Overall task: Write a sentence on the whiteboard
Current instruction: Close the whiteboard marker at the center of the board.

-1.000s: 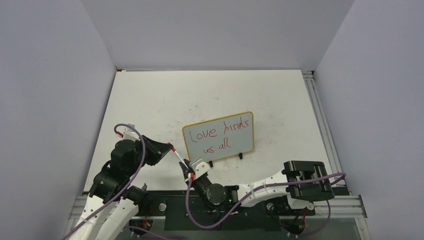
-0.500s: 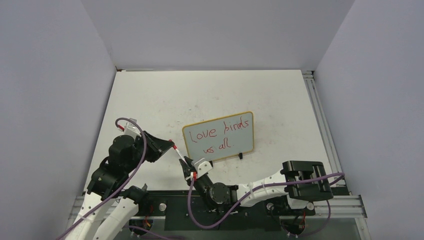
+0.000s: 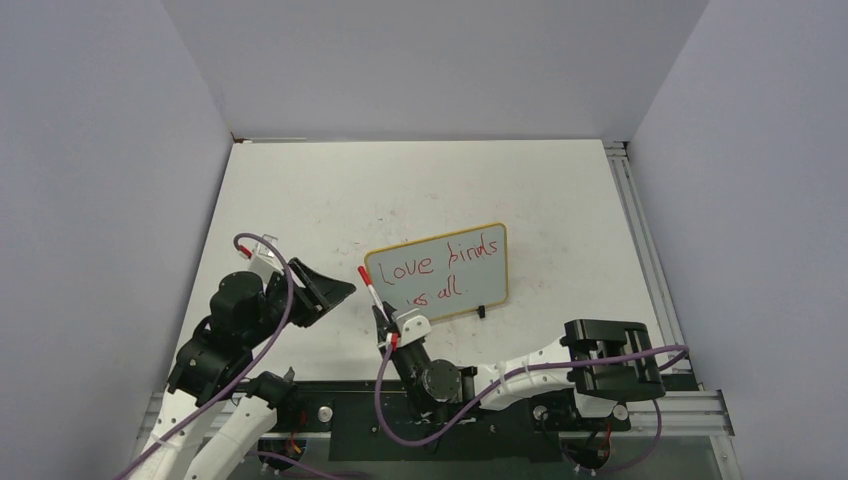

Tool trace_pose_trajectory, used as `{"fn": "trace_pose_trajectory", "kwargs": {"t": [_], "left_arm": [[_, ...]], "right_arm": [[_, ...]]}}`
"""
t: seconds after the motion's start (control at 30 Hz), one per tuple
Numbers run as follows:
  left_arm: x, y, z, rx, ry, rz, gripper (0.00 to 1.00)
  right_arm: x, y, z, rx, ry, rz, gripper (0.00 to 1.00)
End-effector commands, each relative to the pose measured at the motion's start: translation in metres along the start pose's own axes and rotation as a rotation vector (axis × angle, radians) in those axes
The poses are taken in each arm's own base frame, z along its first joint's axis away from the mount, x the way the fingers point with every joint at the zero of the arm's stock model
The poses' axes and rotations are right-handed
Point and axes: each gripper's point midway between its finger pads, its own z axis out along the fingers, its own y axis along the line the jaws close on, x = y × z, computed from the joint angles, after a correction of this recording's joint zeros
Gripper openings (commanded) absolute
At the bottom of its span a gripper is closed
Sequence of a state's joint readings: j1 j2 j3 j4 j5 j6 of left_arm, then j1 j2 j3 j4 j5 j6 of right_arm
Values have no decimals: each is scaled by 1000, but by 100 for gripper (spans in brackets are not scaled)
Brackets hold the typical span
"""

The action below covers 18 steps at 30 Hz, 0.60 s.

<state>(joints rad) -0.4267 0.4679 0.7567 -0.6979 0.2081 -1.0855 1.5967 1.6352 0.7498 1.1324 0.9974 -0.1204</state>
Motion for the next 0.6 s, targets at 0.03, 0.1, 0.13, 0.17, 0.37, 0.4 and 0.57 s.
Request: {"fn": "trace_pose_trajectory", "kwargs": {"t": [0.03, 0.1, 0.13, 0.17, 0.37, 0.4, 0.57], "left_arm": [[-19, -37, -24, 107, -83, 130, 53], [-25, -48, -31, 152, -114, 182, 63], [-28, -56, -35, 181, -134, 211, 67], [-31, -62, -39, 207, -151, 252, 70], [-38, -108, -47, 383, -183, 445, 79], [-38, -117, -47, 418, -176, 472, 79], [-33, -158, -46, 606, -132, 569, 80]], "right_arm": [[-20, -10, -3, 33, -42, 62, 5], [-33, -16, -6, 31, -58, 98, 5], [-40, -18, -7, 22, -69, 122, 5], [-47, -20, -9, 10, -78, 148, 5], [-96, -30, -15, -149, -140, 350, 5], [-104, -31, -13, -189, -148, 393, 5], [-141, -49, -16, -307, -216, 543, 5]]}}
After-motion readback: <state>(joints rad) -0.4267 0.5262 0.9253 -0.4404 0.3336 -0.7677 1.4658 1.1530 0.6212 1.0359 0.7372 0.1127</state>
